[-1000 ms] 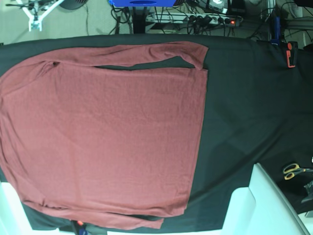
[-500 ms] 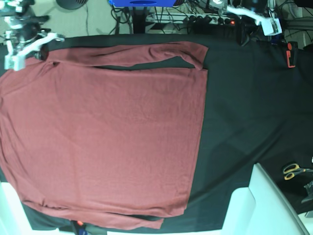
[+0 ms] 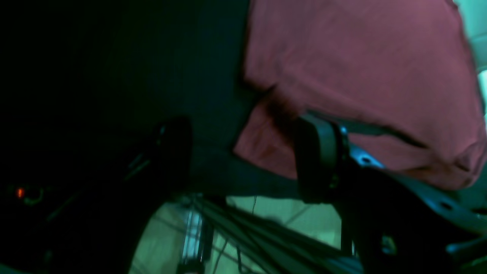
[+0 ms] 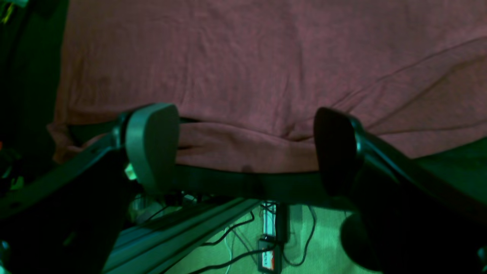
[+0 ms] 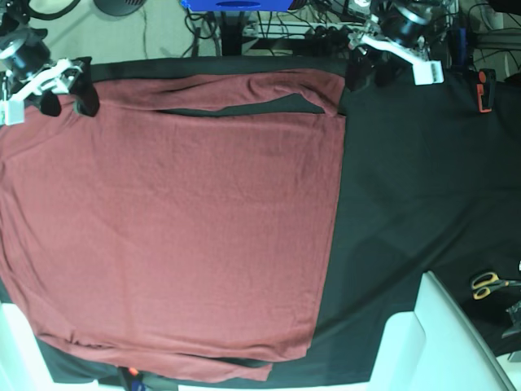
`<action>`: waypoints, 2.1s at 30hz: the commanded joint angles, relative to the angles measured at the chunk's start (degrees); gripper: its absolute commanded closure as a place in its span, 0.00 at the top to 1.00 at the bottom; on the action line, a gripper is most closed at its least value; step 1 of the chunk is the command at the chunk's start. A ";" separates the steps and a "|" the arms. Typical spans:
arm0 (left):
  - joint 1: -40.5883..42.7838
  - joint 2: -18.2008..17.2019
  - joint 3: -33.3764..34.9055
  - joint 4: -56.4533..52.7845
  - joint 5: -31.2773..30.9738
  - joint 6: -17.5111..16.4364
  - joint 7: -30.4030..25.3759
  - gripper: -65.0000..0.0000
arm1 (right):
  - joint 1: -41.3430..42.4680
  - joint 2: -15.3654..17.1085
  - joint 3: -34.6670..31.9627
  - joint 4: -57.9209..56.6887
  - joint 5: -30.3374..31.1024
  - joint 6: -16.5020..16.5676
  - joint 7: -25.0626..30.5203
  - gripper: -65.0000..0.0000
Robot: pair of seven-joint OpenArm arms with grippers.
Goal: Fold the T-shirt properly
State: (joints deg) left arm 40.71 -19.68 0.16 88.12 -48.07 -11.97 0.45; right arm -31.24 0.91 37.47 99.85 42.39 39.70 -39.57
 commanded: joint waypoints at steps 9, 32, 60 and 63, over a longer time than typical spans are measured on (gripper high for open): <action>-5.24 3.37 0.06 -5.00 -0.15 -0.47 0.21 0.64 | 0.08 0.72 2.39 0.59 0.82 0.30 1.11 0.80; -9.72 3.55 6.56 -9.39 -0.15 -0.38 0.21 0.52 | 0.96 0.72 3.10 0.41 0.73 0.30 1.29 0.80; -13.50 3.55 6.83 -11.50 -0.41 -0.65 11.46 0.00 | 17.93 6.70 19.27 -32.03 -5.78 -0.80 1.29 0.58; -13.50 3.37 6.91 -9.65 -0.41 -0.65 11.55 0.00 | 18.54 7.22 19.19 -33.88 -5.78 -0.80 1.20 0.58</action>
State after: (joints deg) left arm 26.74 -15.84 6.98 77.84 -48.69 -12.62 11.20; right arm -12.67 6.68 56.25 65.25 35.77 38.59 -39.11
